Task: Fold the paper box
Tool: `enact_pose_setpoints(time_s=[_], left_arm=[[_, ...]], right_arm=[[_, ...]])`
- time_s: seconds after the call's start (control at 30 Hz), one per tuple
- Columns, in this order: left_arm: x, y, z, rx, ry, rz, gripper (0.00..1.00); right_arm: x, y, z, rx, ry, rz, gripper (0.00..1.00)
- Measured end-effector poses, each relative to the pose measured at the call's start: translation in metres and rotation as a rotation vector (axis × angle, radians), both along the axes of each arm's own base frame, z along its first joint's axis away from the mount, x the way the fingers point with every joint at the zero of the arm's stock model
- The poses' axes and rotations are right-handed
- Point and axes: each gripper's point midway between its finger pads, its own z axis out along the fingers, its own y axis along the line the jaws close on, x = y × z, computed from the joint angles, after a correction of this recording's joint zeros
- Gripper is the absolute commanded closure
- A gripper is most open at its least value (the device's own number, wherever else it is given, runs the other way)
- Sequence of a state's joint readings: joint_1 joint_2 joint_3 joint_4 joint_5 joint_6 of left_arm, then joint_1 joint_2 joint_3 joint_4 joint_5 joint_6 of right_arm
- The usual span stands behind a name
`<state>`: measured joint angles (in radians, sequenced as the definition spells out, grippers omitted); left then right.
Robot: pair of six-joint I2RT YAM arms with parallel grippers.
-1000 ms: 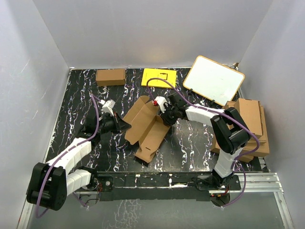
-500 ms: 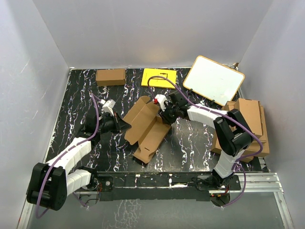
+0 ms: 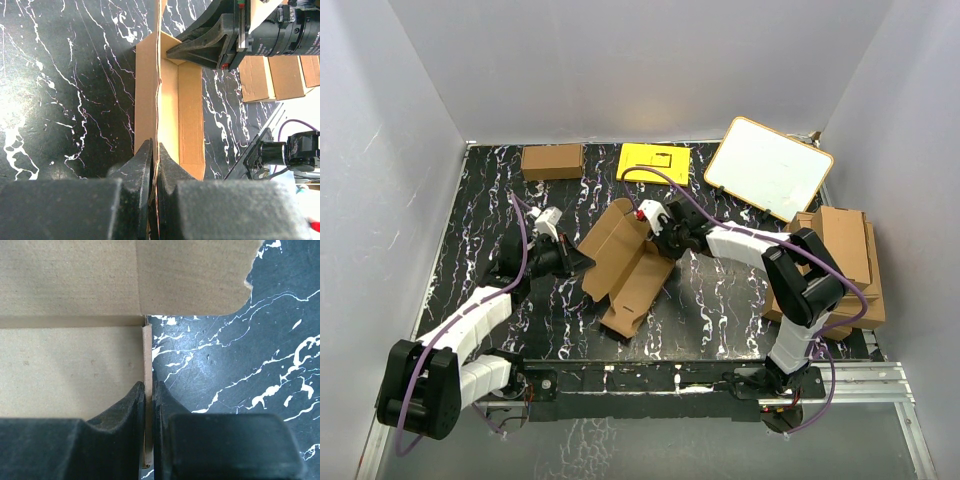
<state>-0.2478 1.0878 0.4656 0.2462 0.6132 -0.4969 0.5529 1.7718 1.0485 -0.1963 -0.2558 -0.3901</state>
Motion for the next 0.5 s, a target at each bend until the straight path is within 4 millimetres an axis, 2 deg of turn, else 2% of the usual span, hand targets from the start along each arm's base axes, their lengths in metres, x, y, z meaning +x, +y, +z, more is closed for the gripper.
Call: enact_pose_setpoints(time_s=[0.1, 0.13, 0.27, 0.37, 0.43, 0.5], left_arm=[[0.000, 0.000, 0.000, 0.001, -0.002, -0.001, 1.00], [0.000, 0.000, 0.000, 0.002, -0.002, -0.001, 1.00], [0.000, 0.000, 0.001, 0.010, -0.007, -0.006, 1.00], [0.003, 0.001, 0.006, 0.027, -0.025, -0.018, 1.00], [0.006, 0.001, 0.013, 0.041, -0.051, -0.029, 1.00], [0.009, 0.001, 0.022, 0.056, -0.089, -0.042, 1.00]], right_arm=[[0.002, 0.000, 0.000, -0.008, -0.013, -0.007, 0.92], [0.002, 0.000, 0.000, -0.008, -0.015, -0.006, 0.89], [-0.002, 0.002, 0.000, 0.014, 0.002, 0.017, 0.63], [-0.013, 0.000, 0.000, 0.042, 0.063, 0.047, 0.50], [-0.021, -0.002, 0.009, 0.087, 0.092, 0.071, 0.46], [-0.023, -0.006, 0.028, 0.155, 0.100, 0.090, 0.45]])
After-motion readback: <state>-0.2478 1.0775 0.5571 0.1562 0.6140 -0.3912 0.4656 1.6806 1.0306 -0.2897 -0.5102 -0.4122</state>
